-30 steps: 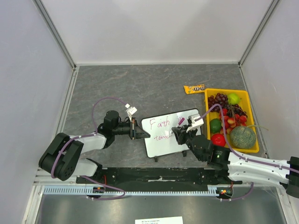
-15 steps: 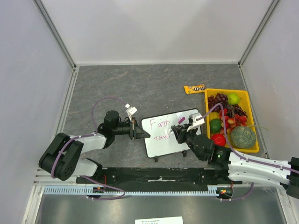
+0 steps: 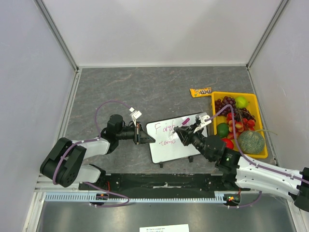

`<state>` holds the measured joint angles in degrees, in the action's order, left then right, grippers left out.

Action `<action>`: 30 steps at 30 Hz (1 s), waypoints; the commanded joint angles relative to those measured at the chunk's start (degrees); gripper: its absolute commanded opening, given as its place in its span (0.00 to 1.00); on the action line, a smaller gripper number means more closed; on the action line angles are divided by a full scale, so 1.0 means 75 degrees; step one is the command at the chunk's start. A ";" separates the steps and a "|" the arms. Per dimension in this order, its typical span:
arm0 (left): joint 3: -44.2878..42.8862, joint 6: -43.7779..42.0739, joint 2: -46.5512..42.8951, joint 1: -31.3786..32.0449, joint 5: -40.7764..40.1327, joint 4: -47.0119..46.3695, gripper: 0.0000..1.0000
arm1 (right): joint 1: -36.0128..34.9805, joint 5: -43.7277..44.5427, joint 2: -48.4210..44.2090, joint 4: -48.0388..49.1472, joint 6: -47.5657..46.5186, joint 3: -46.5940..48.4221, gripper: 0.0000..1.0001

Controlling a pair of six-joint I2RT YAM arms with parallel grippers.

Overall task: Write a sentence on the whiteboard
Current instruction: Write on the whiteboard with the whiteboard.

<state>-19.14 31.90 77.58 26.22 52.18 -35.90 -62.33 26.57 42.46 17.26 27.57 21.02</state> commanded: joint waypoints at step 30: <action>0.0137 -0.0808 -0.0101 0.0008 -0.1004 0.1001 0.03 | 0.2943 -0.3812 -0.1875 -0.1433 -0.0840 -0.0060 0.00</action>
<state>-19.16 31.88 77.23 26.22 51.94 -35.40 -40.34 -3.62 29.30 7.77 23.38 20.95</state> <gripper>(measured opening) 0.065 0.177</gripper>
